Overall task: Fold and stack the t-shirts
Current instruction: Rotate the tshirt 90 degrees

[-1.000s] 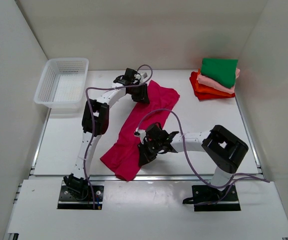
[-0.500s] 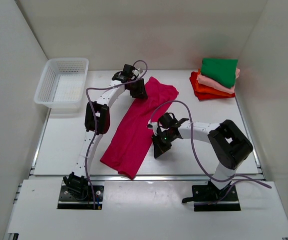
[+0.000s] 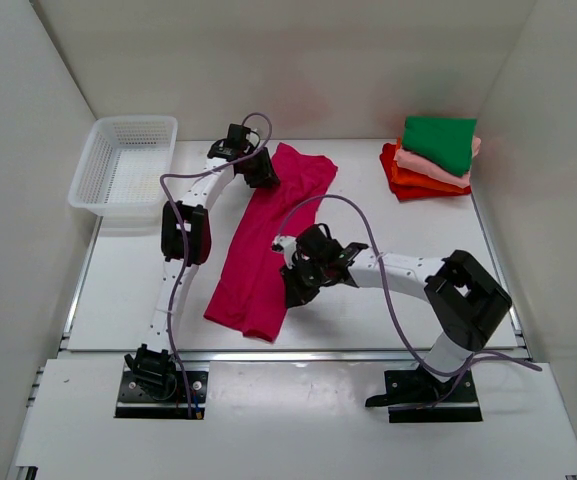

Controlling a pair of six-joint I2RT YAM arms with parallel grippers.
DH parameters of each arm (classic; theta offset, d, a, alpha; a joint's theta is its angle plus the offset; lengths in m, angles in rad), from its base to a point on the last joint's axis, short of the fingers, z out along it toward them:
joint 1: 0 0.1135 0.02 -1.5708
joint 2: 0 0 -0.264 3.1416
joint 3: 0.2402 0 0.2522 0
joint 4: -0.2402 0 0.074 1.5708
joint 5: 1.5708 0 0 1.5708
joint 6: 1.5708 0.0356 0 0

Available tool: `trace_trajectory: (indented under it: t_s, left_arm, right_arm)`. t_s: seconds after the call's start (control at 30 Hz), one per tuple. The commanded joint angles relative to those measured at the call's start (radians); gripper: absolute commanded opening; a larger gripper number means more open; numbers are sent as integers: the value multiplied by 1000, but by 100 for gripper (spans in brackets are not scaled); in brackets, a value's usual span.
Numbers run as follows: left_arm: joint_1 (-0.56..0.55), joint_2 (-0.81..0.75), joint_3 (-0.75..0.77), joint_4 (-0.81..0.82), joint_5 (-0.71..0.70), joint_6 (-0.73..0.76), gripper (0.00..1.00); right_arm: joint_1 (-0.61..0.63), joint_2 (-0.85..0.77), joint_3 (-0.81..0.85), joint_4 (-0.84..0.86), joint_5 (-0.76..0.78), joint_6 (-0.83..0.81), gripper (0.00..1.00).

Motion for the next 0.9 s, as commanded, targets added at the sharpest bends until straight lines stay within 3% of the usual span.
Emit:
trace_trajectory:
  t_s: [0.0, 0.13, 0.3, 0.57, 0.87]
  left_arm:
    - [-2, 25, 5, 7, -31, -11, 46]
    - [-7, 21, 7, 19, -28, -14, 46]
    - [13, 12, 7, 27, -33, -21, 45]
    - [59, 4, -15, 8, -31, -26, 46]
    - [49, -36, -17, 86, 58, -84, 46]
  right_arm:
    - [56, 7, -5, 242, 36, 104, 0]
    - [93, 101, -10, 354, 32, 150, 1]
    - [90, 147, -39, 308, -11, 138, 0]
    - [-27, 86, -129, 6, 33, -79, 0]
    - [-149, 95, -51, -186, 151, -278, 0]
